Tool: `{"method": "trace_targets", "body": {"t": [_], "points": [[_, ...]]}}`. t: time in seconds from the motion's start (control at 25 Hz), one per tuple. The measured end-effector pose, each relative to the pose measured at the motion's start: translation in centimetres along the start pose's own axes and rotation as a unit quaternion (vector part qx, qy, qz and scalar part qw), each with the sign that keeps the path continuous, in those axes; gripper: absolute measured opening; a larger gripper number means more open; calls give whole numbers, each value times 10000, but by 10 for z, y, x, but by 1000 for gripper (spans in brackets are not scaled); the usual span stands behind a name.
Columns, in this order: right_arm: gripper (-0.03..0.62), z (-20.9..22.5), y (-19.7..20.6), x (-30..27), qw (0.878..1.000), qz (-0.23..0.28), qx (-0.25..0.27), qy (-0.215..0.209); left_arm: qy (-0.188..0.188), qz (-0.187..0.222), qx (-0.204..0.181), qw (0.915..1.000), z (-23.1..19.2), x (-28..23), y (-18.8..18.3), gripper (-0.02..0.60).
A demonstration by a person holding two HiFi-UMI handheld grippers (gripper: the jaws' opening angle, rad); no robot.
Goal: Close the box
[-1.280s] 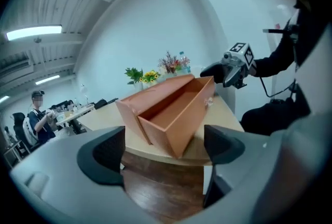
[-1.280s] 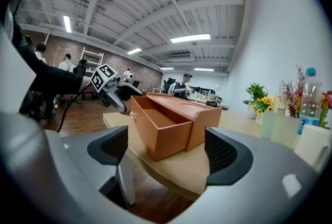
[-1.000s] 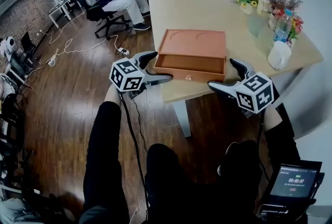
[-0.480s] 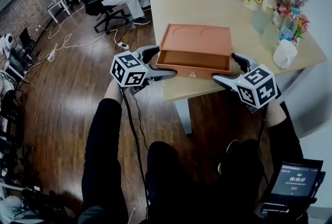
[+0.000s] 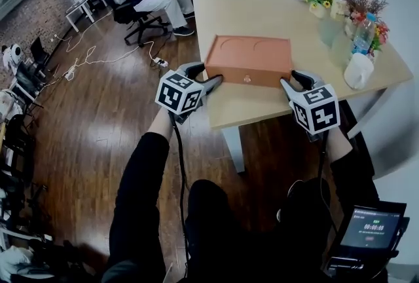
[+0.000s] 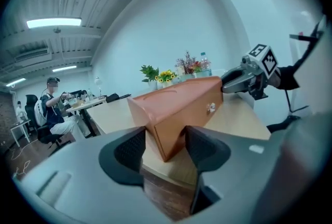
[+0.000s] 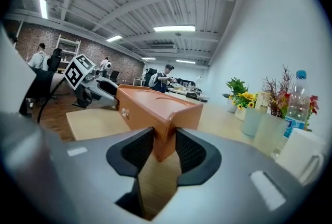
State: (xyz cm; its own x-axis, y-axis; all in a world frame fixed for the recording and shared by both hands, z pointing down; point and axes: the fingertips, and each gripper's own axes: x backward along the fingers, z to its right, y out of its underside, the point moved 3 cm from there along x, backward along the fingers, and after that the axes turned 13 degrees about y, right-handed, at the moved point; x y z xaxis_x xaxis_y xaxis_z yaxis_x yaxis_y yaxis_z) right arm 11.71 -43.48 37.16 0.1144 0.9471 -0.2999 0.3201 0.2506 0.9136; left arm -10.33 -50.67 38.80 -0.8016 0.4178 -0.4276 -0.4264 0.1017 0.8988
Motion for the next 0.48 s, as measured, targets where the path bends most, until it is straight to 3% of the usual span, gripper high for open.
{"method": "trace_targets", "body": {"t": [0.24, 0.48], "points": [[135, 1, 2, -3, 10000, -40, 14, 65, -405, 15, 261, 9988, 4, -2, 1, 221], [131, 3, -9, 35, 9982, 462, -375, 21, -861, 713, 388, 9930, 39, 43, -9, 222]]}}
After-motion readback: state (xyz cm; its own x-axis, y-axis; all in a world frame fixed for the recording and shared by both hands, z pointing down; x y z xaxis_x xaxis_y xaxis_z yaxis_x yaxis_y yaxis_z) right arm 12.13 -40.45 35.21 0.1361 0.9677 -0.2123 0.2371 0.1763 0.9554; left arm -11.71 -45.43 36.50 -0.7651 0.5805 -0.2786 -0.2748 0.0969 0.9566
